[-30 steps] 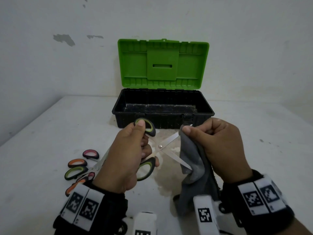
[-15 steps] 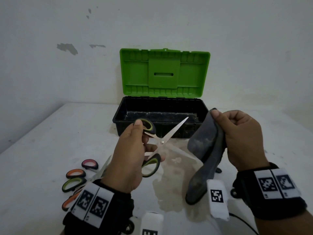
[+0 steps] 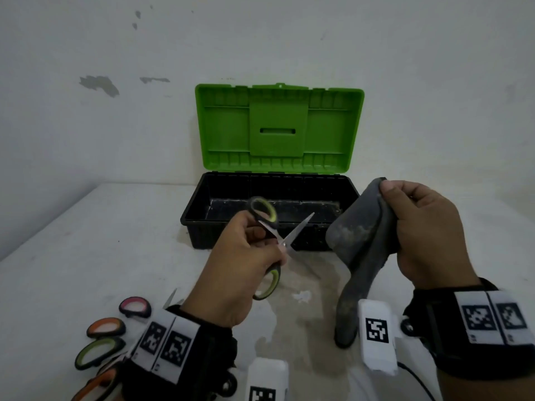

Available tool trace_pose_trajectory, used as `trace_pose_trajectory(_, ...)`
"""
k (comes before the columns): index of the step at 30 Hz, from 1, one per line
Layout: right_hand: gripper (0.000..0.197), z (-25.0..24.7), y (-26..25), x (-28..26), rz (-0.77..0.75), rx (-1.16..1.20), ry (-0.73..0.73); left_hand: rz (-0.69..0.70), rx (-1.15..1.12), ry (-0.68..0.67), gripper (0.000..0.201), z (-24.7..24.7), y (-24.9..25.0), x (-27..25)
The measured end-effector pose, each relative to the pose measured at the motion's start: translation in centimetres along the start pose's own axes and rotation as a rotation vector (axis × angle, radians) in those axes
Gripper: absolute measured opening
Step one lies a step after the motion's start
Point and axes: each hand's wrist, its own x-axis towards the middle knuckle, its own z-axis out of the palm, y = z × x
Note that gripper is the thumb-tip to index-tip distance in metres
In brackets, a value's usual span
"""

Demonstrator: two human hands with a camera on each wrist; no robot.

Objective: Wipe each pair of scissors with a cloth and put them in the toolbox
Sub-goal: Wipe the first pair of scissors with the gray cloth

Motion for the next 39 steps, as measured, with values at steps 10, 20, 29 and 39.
trace_pose_trajectory(10, 0.013, 0.3, -0.5, -0.6, -0.065, -0.167, -0.192, 0.421, 0.531, 0.053, 0.027, 0.5, 0.2, 0.5)
trace_pose_trajectory(20, 0.012, 1.1, 0.1, -1.7, 0.014, -0.238, -0.476, 0.793, 0.707, 0.117, 0.040, 0.2, -0.5, 0.9)
trace_pose_trajectory(29, 0.011, 1.4, -0.1, -1.7, -0.012, -0.236, -0.551, 0.724, 0.538, 0.223, 0.038, 0.3, -1.5, 1.3)
trace_pose_trajectory(39, 0.009, 1.7, -0.9, 0.0, -0.060, -0.281, -0.498, 0.196, 0.154, 0.132, 0.033, -0.4, -1.7, 2.6)
